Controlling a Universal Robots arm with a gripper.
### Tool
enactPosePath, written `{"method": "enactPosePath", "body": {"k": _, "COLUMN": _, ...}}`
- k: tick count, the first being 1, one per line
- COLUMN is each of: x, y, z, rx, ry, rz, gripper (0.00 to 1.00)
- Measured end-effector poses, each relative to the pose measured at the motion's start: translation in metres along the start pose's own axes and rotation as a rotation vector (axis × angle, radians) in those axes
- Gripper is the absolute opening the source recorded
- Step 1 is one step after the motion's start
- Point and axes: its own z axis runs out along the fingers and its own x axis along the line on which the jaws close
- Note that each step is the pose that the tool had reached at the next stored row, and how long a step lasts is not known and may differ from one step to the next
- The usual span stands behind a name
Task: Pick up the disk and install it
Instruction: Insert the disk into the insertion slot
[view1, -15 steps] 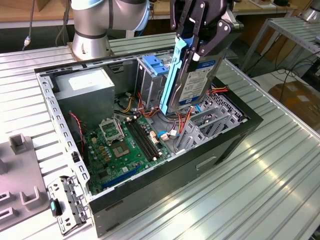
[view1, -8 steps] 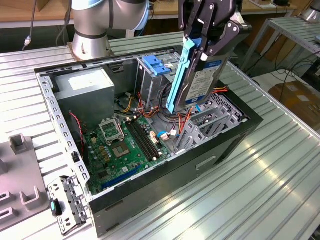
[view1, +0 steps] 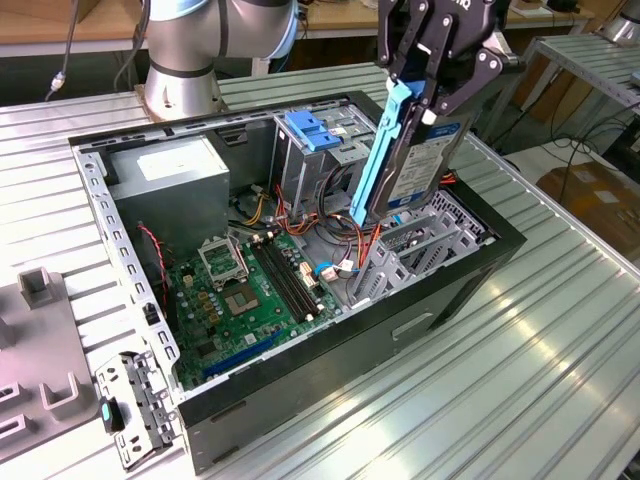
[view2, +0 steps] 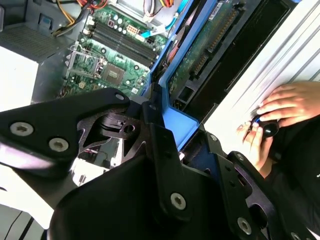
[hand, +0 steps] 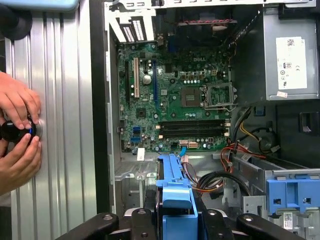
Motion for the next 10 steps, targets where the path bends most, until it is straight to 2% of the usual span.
{"method": "enactPosePath", "body": {"k": 6, "x": -0.0003, "y": -0.0150, "z": 0.0005, "rx": 0.0000, "ry": -0.0001, "rz": 0.001, "gripper": 0.37}}
{"method": "enactPosePath", "body": {"k": 9, "x": 0.0005, "y": -0.0258, "z": 0.0022, "rx": 0.0000, "ry": -0.0001, "rz": 0.001, "gripper": 0.37}}
{"method": "enactPosePath", "body": {"k": 10, "x": 0.0017, "y": -0.0263, "z": 0.0034, "rx": 0.0000, "ry": 0.0000, "rz": 0.001, "gripper": 0.37}}
